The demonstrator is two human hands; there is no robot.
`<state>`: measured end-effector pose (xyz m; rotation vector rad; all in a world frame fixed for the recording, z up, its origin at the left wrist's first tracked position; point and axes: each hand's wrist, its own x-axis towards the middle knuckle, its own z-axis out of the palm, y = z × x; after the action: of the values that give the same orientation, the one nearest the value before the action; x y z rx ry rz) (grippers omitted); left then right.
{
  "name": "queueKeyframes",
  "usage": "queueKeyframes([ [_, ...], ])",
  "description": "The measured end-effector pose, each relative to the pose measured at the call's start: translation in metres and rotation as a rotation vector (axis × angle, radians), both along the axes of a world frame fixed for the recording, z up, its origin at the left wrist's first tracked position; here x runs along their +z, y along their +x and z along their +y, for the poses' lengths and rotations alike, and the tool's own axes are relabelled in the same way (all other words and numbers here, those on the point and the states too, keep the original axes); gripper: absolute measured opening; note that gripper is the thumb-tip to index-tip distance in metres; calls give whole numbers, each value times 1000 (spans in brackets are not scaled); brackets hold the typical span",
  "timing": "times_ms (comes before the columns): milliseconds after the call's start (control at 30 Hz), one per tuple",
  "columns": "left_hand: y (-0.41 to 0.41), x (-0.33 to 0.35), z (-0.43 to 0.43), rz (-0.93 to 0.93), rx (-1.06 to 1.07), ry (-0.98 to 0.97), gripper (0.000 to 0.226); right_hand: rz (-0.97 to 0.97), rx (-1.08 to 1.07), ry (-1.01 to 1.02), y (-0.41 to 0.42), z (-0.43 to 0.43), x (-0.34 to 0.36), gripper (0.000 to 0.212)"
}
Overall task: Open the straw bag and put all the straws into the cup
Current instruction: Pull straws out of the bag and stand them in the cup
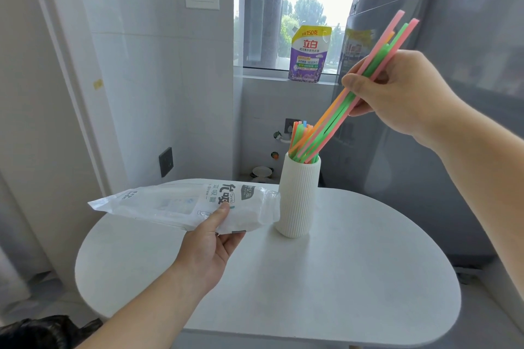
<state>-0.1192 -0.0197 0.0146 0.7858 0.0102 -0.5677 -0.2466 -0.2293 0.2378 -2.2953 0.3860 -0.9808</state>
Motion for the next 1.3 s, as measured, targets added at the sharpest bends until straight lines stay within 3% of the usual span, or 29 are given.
queueKeyframes([
  [533,-2,0,1,-13,-2,14,38,57,-19,42,5,-7,11,13],
  [1300,-3,1,1,-11,-5,19,41,143,-3,-94,21,-4,21,19],
])
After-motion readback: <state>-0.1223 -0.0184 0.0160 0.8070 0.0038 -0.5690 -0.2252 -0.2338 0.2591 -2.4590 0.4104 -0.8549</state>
